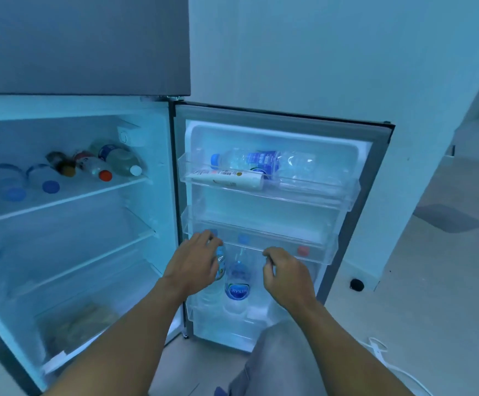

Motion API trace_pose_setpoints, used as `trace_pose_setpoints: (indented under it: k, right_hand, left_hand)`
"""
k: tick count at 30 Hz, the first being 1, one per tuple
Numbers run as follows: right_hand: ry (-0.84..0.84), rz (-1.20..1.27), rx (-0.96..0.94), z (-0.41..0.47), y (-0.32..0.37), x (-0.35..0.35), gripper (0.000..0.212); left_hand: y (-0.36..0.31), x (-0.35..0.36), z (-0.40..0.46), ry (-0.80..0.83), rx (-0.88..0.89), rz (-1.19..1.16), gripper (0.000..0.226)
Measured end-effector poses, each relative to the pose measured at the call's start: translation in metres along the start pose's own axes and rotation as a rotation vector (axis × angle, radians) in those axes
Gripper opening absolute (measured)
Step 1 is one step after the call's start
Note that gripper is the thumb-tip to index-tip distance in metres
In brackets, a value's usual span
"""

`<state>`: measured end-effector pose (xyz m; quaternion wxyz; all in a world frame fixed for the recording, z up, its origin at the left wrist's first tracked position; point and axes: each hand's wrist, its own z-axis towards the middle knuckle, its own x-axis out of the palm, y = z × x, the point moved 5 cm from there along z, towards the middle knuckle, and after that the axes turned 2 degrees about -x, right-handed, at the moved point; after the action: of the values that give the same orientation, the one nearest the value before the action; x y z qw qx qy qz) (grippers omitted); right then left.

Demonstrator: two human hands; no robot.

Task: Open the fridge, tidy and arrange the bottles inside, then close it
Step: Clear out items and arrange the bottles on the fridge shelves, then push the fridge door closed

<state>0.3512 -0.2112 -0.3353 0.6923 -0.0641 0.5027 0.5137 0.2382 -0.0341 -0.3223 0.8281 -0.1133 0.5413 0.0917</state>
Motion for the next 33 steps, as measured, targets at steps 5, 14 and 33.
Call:
trace_pose_setpoints:
  k: [5,14,33]
  right_hand:
    - [-0.239,-0.122,-0.126,-0.004,-0.008,-0.043,0.029]
    - [-0.116,-0.133,-0.110,-0.005,-0.020,-0.062,0.043]
    - [-0.105,0.335,0.319,-0.072,-0.072,-0.125,0.074]
  left_hand:
    - [-0.033,-0.017,0.008,-0.101,0.065,0.068,0.063]
    - [-0.068,-0.009,0.010,0.033,-0.015,0.065,0.078]
    - [-0.138,-0.048,-0.051,0.000,-0.149,0.097,0.056]
